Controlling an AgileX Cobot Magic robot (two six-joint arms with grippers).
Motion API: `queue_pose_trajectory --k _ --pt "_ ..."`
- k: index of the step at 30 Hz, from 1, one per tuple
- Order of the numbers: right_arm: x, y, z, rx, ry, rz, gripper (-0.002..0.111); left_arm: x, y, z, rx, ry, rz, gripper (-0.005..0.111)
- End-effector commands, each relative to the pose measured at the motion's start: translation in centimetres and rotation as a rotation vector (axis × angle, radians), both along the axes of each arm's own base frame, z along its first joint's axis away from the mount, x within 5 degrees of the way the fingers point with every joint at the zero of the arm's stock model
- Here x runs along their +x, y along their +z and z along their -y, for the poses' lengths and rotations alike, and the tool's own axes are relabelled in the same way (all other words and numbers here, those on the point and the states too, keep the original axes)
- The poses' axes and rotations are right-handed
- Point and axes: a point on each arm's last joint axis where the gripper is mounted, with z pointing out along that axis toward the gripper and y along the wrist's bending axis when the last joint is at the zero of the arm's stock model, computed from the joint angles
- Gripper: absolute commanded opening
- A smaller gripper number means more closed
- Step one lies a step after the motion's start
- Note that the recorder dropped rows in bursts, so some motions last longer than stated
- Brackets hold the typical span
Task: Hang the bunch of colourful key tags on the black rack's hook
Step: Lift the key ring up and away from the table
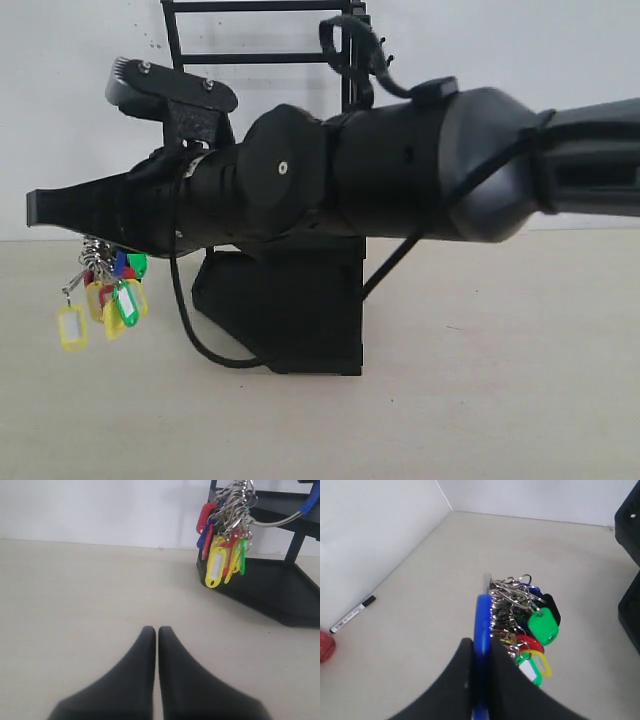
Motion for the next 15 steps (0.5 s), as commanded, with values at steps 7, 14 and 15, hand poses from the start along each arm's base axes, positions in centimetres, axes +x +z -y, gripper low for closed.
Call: queue_pose_trajectory --k 7,14,15 --pt "-5.1 4.4 5.2 -0.029 0.039 0.132 0.0 0.0 0.1 0.0 0.008 0.0 0.011 0.004" --pt "-9.0 7.3 8.9 -0.028 0.061 0.242 0.0 0.0 0.1 0.0 0.008 0.0 0.011 0.004" --pt "-9.5 7.8 9.5 -0.028 0.062 0.262 0.0 0.0 0.1 0.0 0.008 0.0 0.011 0.004"
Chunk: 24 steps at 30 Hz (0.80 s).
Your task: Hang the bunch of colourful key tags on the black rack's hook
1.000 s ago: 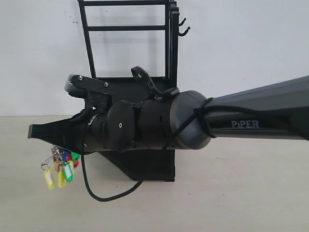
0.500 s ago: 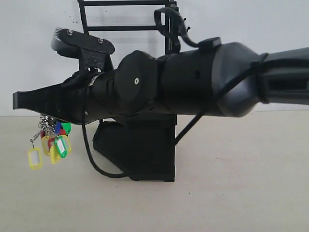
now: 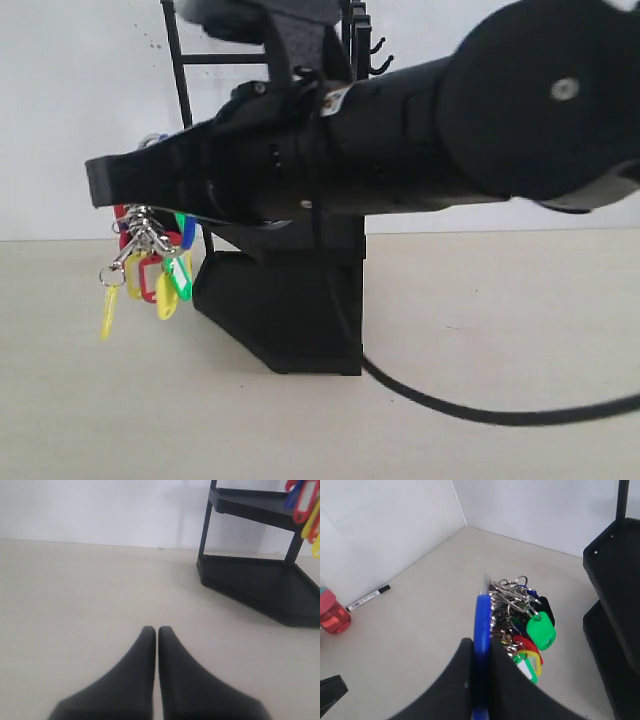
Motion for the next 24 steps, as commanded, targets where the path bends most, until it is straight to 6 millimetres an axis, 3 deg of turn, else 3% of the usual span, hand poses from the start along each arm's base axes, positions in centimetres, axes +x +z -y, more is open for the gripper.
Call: queue_pose_trajectory --k 1,6,19,24 --pt "-2.4 2.6 2.6 0.022 0.001 0.113 0.0 0.0 0.1 0.0 0.008 0.0 0.011 0.004" --pt "-4.4 3.7 5.4 0.044 -0.015 0.157 0.0 0.0 0.1 0.0 0.008 0.0 0.011 0.004" --pt "-7.8 4.2 14.0 0.039 -0.186 0.123 0.0 0.0 0.1 0.0 0.008 0.0 0.011 0.004" --pt "-10.6 4.1 16.9 -0.054 -0.252 0.056 0.0 0.0 0.1 0.0 0.008 0.0 0.011 0.004"
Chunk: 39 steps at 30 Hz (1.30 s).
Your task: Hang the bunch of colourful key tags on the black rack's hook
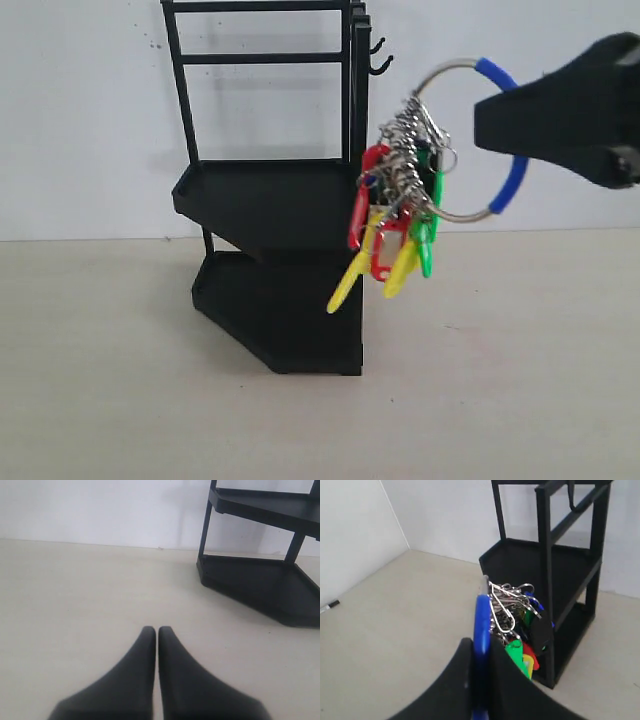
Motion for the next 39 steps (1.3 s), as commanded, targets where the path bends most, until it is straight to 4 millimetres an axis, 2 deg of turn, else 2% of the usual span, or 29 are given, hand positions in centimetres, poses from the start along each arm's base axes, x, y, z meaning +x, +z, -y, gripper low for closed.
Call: queue_pose_trajectory --k 1,4,7,9,10,11,13,17,18,22,23,25,26,28,29,32,35,38,39 --pt "-2.1 0.5 1.9 -0.029 -0.062 -0.009 0.0 0.0 0.1 0.0 0.008 0.0 0.011 0.004" --pt "-2.3 -1.0 3.0 -0.106 -0.173 -0.173 0.0 0.0 0.1 0.0 0.008 0.0 0.011 0.004" --pt "-1.6 1.1 3.3 -0.062 -0.238 -0.086 0.0 0.0 0.1 0.0 0.008 0.0 0.011 0.004" --pt "-0.1 -0.8 3.3 -0.209 -0.305 -0.229 0.0 0.0 0.1 0.0 0.008 0.0 0.011 0.004" --pt "0.5 -1.0 3.2 -0.24 -0.318 -0.282 0.0 0.0 0.1 0.0 0.008 0.0 0.011 0.004" --pt "1.0 -0.1 2.8 -0.211 -0.313 -0.25 0.0 0.0 0.1 0.0 0.008 0.0 0.011 0.004" --pt "2.0 0.5 2.2 -0.17 -0.293 -0.171 0.0 0.0 0.1 0.0 0.008 0.0 0.011 0.004" --pt "3.8 -2.0 1.9 -0.395 -0.304 -0.36 0.0 0.0 0.1 0.0 0.008 0.0 0.011 0.004" --pt "4.0 -2.0 1.9 -0.42 -0.301 -0.373 0.0 0.0 0.1 0.0 0.008 0.0 0.011 0.004" --pt "4.6 0.1 2.2 -0.348 -0.381 -0.274 0.0 0.0 0.1 0.0 0.008 0.0 0.011 0.004" --pt "4.5 0.4 1.9 -0.344 -0.354 -0.261 0.0 0.0 0.1 0.0 0.008 0.0 0.011 0.004" --pt "4.4 0.4 1.2 -0.464 -0.202 -0.233 0.0 0.0 0.1 0.0 0.008 0.0 0.011 0.004" --pt "4.5 0.4 1.4 -0.494 -0.201 -0.242 0.0 0.0 0.1 0.0 0.008 0.0 0.011 0.004" --pt "5.0 0.9 2.6 -0.389 -0.392 -0.272 0.0 0.0 0.1 0.0 0.008 0.0 0.011 0.004" --pt "5.0 0.9 2.6 -0.374 -0.4 -0.275 0.0 0.0 0.1 0.0 0.008 0.0 0.011 0.004" --pt "4.6 0.6 1.7 -0.577 -0.178 -0.2 0.0 0.0 0.1 0.0 0.008 0.0 0.011 0.004" --pt "5.3 1.1 3.2 -0.406 -0.449 -0.233 0.0 0.0 0.1 0.0 0.008 0.0 0.011 0.004" --pt "5.0 0.9 1.8 -0.525 -0.218 -0.18 0.0 0.0 0.1 0.0 0.008 0.0 0.011 0.004" --pt "5.1 1.1 1.7 -0.465 -0.238 -0.181 0.0 0.0 0.1 0.0 0.008 0.0 0.011 0.004"
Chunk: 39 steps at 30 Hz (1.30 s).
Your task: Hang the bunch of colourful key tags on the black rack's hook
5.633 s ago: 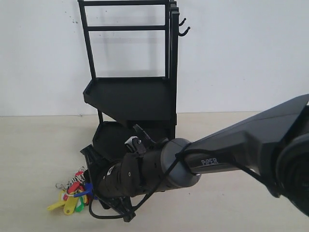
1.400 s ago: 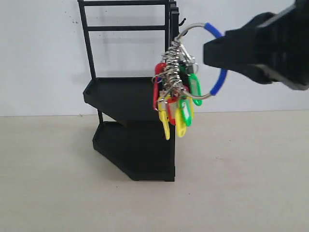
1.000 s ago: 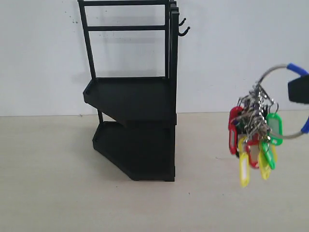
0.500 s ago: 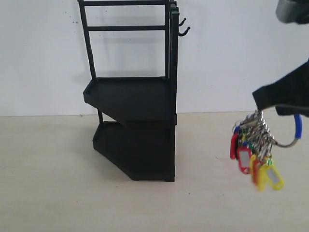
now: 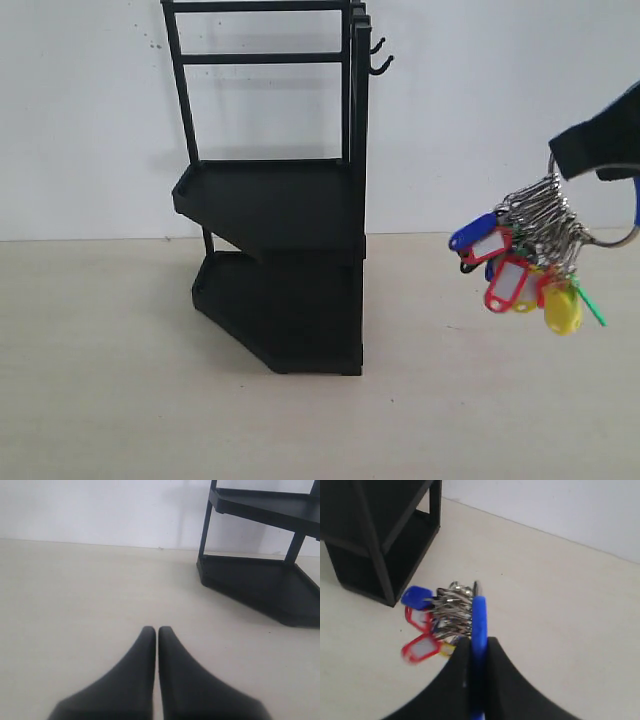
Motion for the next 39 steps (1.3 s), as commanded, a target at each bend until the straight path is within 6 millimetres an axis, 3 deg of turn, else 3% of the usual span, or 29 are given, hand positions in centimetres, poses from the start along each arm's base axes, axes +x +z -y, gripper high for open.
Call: queue_pose_trajectory --k 1,2,6,10,15,18,21,24,27,29,32,34,37,39 --pt "0.2 0.8 -0.8 0.129 0.051 0.058 0.0 0.0 0.1 0.0 0.008 0.0 0.011 0.004" --pt "0.3 1.0 -1.1 0.219 0.037 0.064 0.0 0.0 0.1 0.0 0.008 0.0 0.011 0.004" --pt "-0.5 1.4 -3.5 0.363 0.295 0.035 0.0 0.0 0.1 0.0 0.008 0.0 0.011 0.004" --pt "0.1 2.0 -1.6 0.441 0.167 0.071 0.0 0.0 0.1 0.0 0.008 0.0 0.011 0.004" --pt "-0.4 2.6 1.9 0.448 0.023 0.1 0.0 0.0 0.1 0.0 0.008 0.0 0.011 0.004" --pt "-0.9 2.1 1.9 0.355 0.143 0.043 0.0 0.0 0.1 0.0 0.008 0.0 0.011 0.004" --pt "-0.5 2.2 3.0 0.46 -0.02 0.057 0.0 0.0 0.1 0.0 0.008 0.0 0.011 0.004" --pt "-0.9 2.3 2.0 0.368 0.178 0.067 0.0 0.0 0.1 0.0 0.008 0.0 0.011 0.004" --pt "-0.4 2.3 2.9 0.437 0.02 0.072 0.0 0.0 0.1 0.0 0.008 0.0 0.011 0.004" --pt "-0.6 2.0 2.6 0.347 0.123 0.054 0.0 0.0 0.1 0.0 0.008 0.0 0.011 0.004" --pt "-0.5 2.0 2.9 0.427 0.025 0.032 0.0 0.0 0.1 0.0 0.008 0.0 0.011 0.004" --pt "-0.7 1.9 2.6 0.302 0.151 0.045 0.0 0.0 0.1 0.0 0.008 0.0 0.011 0.004" --pt "-0.3 1.6 2.8 0.456 0.009 -0.012 0.0 0.0 0.1 0.0 0.008 0.0 0.011 0.004" --pt "-0.4 1.3 1.9 0.315 0.194 -0.006 0.0 0.0 0.1 0.0 0.008 0.0 0.011 0.004"
